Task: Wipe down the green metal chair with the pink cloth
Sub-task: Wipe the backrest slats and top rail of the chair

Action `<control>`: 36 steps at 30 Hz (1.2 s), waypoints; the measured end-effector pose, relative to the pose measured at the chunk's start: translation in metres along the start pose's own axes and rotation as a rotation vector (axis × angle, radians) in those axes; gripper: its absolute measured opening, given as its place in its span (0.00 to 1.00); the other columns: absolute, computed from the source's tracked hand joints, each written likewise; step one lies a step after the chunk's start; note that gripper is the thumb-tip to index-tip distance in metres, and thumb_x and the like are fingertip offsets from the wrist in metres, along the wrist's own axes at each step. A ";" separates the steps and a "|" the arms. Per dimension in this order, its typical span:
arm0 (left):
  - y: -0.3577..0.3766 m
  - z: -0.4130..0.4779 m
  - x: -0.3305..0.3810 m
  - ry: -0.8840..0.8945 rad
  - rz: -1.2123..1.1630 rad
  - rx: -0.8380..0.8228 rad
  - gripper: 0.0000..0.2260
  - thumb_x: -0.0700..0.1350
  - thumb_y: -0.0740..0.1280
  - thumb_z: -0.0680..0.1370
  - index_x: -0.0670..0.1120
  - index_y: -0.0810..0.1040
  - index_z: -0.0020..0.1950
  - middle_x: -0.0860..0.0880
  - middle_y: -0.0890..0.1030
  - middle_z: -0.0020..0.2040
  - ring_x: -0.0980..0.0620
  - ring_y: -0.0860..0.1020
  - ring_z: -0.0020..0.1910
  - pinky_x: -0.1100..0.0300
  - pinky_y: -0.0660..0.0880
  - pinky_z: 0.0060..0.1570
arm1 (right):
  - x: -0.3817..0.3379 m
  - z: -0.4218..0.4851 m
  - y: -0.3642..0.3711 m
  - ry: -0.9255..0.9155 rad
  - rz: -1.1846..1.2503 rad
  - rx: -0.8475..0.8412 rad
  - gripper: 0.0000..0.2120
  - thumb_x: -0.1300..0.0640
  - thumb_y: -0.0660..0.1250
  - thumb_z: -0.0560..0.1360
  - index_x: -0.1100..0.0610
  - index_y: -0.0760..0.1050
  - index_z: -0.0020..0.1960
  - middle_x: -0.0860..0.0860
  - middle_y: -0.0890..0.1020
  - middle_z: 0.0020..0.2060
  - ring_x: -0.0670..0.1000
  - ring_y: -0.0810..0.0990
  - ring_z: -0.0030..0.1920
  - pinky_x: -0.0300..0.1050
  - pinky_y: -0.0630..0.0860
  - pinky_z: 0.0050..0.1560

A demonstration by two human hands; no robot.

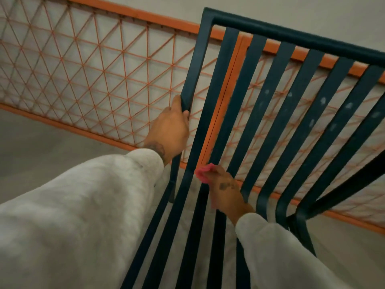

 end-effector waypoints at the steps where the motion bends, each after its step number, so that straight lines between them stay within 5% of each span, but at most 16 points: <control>1: 0.000 0.001 -0.001 0.005 0.001 0.006 0.16 0.50 0.54 0.83 0.47 0.64 0.69 0.45 0.78 0.52 0.45 0.78 0.48 0.44 0.77 0.50 | 0.002 -0.006 0.011 0.004 -0.004 -0.061 0.19 0.65 0.60 0.80 0.50 0.75 0.67 0.37 0.70 0.60 0.31 0.69 0.62 0.25 0.63 0.64; 5: 0.000 0.002 -0.001 -0.018 -0.001 -0.009 0.16 0.51 0.54 0.83 0.48 0.64 0.70 0.44 0.79 0.53 0.44 0.79 0.49 0.43 0.78 0.50 | -0.005 -0.022 0.026 0.140 0.021 -0.216 0.26 0.68 0.63 0.77 0.47 0.73 0.70 0.49 0.69 0.70 0.51 0.69 0.71 0.46 0.64 0.74; 10: -0.006 -0.004 0.009 0.003 0.074 -0.008 0.18 0.49 0.55 0.83 0.44 0.63 0.72 0.42 0.74 0.61 0.43 0.76 0.56 0.49 0.75 0.55 | -0.030 -0.065 0.013 0.133 0.121 -0.423 0.24 0.65 0.66 0.77 0.43 0.75 0.68 0.48 0.72 0.65 0.50 0.70 0.68 0.46 0.67 0.70; 14: -0.012 -0.015 0.028 0.231 0.390 0.048 0.25 0.48 0.60 0.81 0.45 0.59 0.76 0.39 0.65 0.71 0.40 0.66 0.69 0.45 0.68 0.65 | -0.037 -0.095 -0.017 0.252 0.435 -0.483 0.15 0.58 0.63 0.80 0.43 0.78 0.63 0.46 0.77 0.60 0.46 0.75 0.61 0.42 0.72 0.62; 17: 0.001 -0.031 0.039 0.366 0.483 -0.009 0.23 0.42 0.64 0.78 0.44 0.67 0.72 0.39 0.64 0.73 0.39 0.61 0.73 0.44 0.65 0.69 | -0.027 -0.093 -0.056 0.319 0.568 -0.328 0.14 0.54 0.68 0.78 0.41 0.78 0.62 0.42 0.80 0.58 0.46 0.78 0.58 0.51 0.75 0.64; 22: 0.039 -0.050 0.047 0.249 0.176 -0.224 0.20 0.43 0.61 0.80 0.44 0.66 0.73 0.45 0.63 0.73 0.46 0.69 0.69 0.53 0.73 0.64 | -0.012 -0.059 -0.144 0.214 0.667 -0.065 0.13 0.56 0.70 0.78 0.43 0.80 0.59 0.41 0.80 0.56 0.45 0.78 0.58 0.38 0.75 0.51; 26: 0.043 -0.024 0.069 0.155 0.028 -0.173 0.24 0.45 0.62 0.81 0.47 0.61 0.76 0.47 0.66 0.71 0.48 0.68 0.69 0.55 0.68 0.67 | -0.012 -0.014 -0.216 0.052 0.581 0.202 0.15 0.57 0.68 0.78 0.42 0.78 0.62 0.41 0.76 0.62 0.42 0.75 0.59 0.40 0.76 0.54; 29: 0.045 0.004 0.083 0.080 -0.090 -0.142 0.24 0.42 0.63 0.80 0.47 0.62 0.76 0.46 0.70 0.68 0.47 0.71 0.66 0.59 0.68 0.62 | -0.020 0.026 -0.273 -0.095 0.431 0.497 0.16 0.57 0.66 0.79 0.45 0.76 0.65 0.41 0.73 0.59 0.35 0.72 0.55 0.25 0.73 0.47; 31: 0.050 0.017 0.088 0.036 -0.191 -0.160 0.22 0.41 0.63 0.81 0.47 0.64 0.74 0.45 0.74 0.66 0.46 0.74 0.63 0.58 0.70 0.60 | -0.026 0.051 -0.301 -0.164 0.153 0.612 0.17 0.58 0.64 0.80 0.49 0.74 0.68 0.44 0.70 0.58 0.36 0.71 0.52 0.18 0.66 0.51; 36: 0.060 0.035 0.089 -0.118 -0.462 -0.233 0.21 0.41 0.59 0.82 0.52 0.63 0.75 0.49 0.76 0.62 0.49 0.77 0.58 0.51 0.74 0.62 | -0.007 0.085 -0.283 -0.214 -0.342 0.577 0.26 0.66 0.63 0.77 0.53 0.69 0.73 0.54 0.67 0.69 0.55 0.69 0.66 0.41 0.65 0.71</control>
Point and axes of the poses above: each hand's wrist, its own z-axis towards the middle knuckle, its own y-axis out of the palm, x = y × z, the point moved 1 cm from there along z, towards the middle knuckle
